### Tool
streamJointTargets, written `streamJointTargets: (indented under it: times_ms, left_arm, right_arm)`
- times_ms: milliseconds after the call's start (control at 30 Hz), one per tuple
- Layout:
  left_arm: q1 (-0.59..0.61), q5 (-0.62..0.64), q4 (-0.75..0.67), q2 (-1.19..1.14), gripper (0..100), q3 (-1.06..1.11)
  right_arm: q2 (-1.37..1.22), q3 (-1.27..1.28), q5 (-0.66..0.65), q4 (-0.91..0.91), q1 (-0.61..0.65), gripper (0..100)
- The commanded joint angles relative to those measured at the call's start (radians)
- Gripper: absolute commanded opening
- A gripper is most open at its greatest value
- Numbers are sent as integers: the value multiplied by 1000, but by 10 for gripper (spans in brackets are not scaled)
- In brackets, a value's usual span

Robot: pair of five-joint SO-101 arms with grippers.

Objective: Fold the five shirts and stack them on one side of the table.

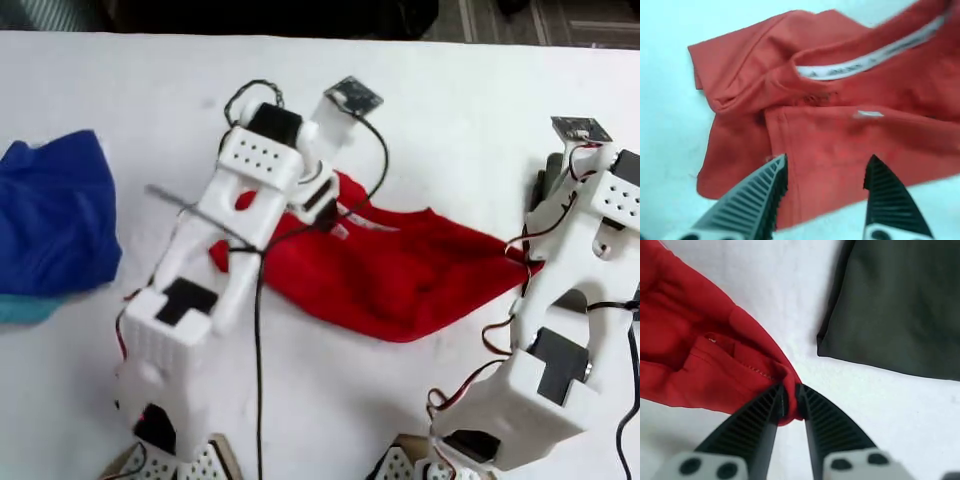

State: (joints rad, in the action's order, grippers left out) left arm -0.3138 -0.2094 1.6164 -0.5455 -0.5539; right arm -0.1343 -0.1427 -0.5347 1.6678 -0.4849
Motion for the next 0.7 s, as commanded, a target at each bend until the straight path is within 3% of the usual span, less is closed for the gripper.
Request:
streamJointTargets:
  times_ms: [0, 133, 667]
  left_arm:
    - [50, 9, -37, -54, 260, -9]
    - [93, 9, -21, -104, 260, -80]
    - [76, 11, 37, -352, 260, -376]
  right_arm:
    - [54, -31, -3, 1, 4, 19]
    - [54, -31, -3, 1, 4, 19]
    - [54, -31, -11, -1, -1, 19]
